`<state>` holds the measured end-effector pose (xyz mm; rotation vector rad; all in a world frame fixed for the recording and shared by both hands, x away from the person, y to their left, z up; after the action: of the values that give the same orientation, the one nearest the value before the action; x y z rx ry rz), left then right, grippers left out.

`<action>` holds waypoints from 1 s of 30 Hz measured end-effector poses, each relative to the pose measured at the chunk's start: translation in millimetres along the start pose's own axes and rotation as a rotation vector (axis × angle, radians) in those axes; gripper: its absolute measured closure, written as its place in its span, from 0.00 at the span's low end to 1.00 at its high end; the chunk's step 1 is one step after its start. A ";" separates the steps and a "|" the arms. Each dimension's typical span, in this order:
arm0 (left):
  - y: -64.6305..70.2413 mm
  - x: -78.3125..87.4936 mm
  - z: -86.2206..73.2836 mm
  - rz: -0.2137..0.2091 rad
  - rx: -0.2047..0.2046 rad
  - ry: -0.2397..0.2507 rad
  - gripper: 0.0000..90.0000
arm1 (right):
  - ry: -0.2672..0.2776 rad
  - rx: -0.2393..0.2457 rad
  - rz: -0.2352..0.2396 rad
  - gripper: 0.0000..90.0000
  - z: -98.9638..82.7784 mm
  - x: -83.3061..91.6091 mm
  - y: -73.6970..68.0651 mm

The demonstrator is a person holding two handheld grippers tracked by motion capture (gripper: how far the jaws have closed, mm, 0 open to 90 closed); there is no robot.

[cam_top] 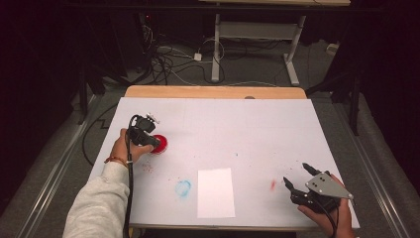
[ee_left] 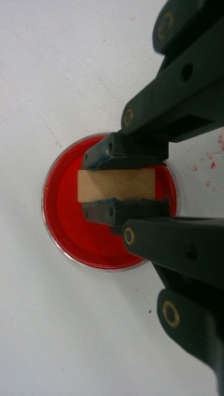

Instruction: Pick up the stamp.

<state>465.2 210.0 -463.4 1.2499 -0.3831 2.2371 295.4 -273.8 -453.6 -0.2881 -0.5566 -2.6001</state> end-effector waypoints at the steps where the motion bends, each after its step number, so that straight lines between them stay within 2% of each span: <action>1: 0.9 -0.3 -0.5 0.007 -0.008 0.002 0.82 | 0.000 0.000 0.000 0.31 0.0 0.0 0.0; 4: 2.5 -0.9 -1.2 0.020 -0.019 0.002 0.82 | -0.001 0.000 0.000 0.31 -0.1 0.0 -0.2; 11: -0.7 -1.4 -3.1 -0.007 0.003 0.019 0.82 | -0.003 0.005 0.000 0.31 -0.1 -0.2 -1.1; 19: 2.8 -2.1 -1.3 0.020 -0.026 -0.001 0.82 | 0.000 0.002 -0.004 0.31 0.3 -0.8 0.7; 24: 0.1 -2.1 -2.1 -0.001 -0.017 0.008 0.82 | -0.006 -0.003 -0.009 0.31 -0.7 -2.0 1.7; 30: -0.1 -2.1 -2.8 -0.004 -0.013 0.015 0.82 | -0.009 -0.003 -0.012 0.31 -1.1 -1.6 1.7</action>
<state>464.2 210.9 -466.7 1.2260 -0.3886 2.2355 297.5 -275.0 -454.6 -0.2986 -0.5586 -2.6128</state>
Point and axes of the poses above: each handheld gripper's, and its own axes: x roughly backward along the jaws, z roughly out of its top, y roughly to its right, the point moved 3 cm from there along -x, roughly forward along the jaws, and after that the axes turned 9 degrees about y, right-handed, at the moved point
